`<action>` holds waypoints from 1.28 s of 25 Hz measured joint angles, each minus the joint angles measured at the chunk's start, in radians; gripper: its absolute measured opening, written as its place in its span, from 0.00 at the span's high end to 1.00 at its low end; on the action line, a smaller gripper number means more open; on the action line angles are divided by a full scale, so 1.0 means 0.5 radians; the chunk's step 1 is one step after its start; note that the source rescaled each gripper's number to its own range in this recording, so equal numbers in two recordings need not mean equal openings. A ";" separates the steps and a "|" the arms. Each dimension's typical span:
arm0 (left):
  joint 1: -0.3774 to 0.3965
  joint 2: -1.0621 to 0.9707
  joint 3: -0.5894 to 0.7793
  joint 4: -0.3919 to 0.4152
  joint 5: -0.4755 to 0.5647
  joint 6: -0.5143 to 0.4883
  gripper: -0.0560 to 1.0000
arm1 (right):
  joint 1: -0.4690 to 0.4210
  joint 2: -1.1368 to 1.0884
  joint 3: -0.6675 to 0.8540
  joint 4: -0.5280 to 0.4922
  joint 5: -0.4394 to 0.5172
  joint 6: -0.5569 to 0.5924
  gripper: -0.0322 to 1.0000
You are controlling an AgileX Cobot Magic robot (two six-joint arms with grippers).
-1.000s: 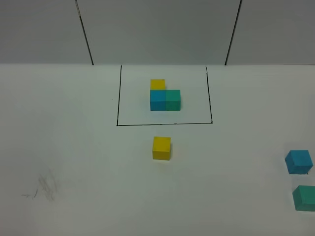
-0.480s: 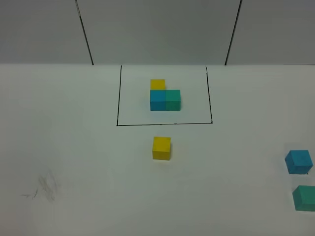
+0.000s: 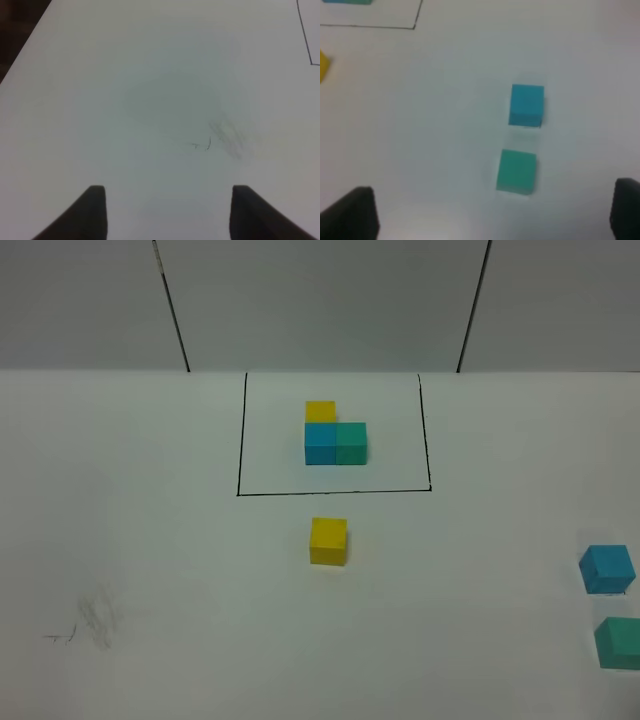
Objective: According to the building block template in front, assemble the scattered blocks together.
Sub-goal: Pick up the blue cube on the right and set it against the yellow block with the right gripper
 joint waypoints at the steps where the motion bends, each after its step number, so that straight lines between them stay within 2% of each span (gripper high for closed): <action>1: 0.000 0.000 0.000 0.000 0.000 0.000 0.76 | 0.000 0.135 -0.064 -0.032 0.000 0.004 0.07; 4: 0.000 0.000 0.000 0.000 0.000 0.000 0.76 | 0.000 0.493 -0.228 -0.135 0.002 0.027 0.07; 9: 0.000 0.000 0.000 0.000 0.000 0.000 0.76 | 0.000 0.964 -0.349 -0.181 -0.022 0.063 0.08; 13: 0.000 0.000 0.000 0.000 0.000 0.000 0.76 | 0.000 1.200 -0.360 -0.184 -0.182 0.087 0.08; 17: 0.000 0.000 0.000 0.000 0.000 0.000 0.76 | 0.000 1.420 -0.363 -0.262 -0.412 0.229 0.08; 19: 0.000 0.000 0.000 0.000 0.000 0.000 0.76 | 0.000 1.518 -0.363 -0.283 -0.464 0.293 0.09; 26: 0.000 0.000 0.000 0.000 0.000 0.000 0.76 | 0.000 1.579 -0.346 -0.333 -0.467 0.478 0.09; 32: 0.000 0.000 0.001 0.000 0.000 0.000 0.76 | 0.000 1.483 -0.133 -0.337 -0.456 0.510 0.10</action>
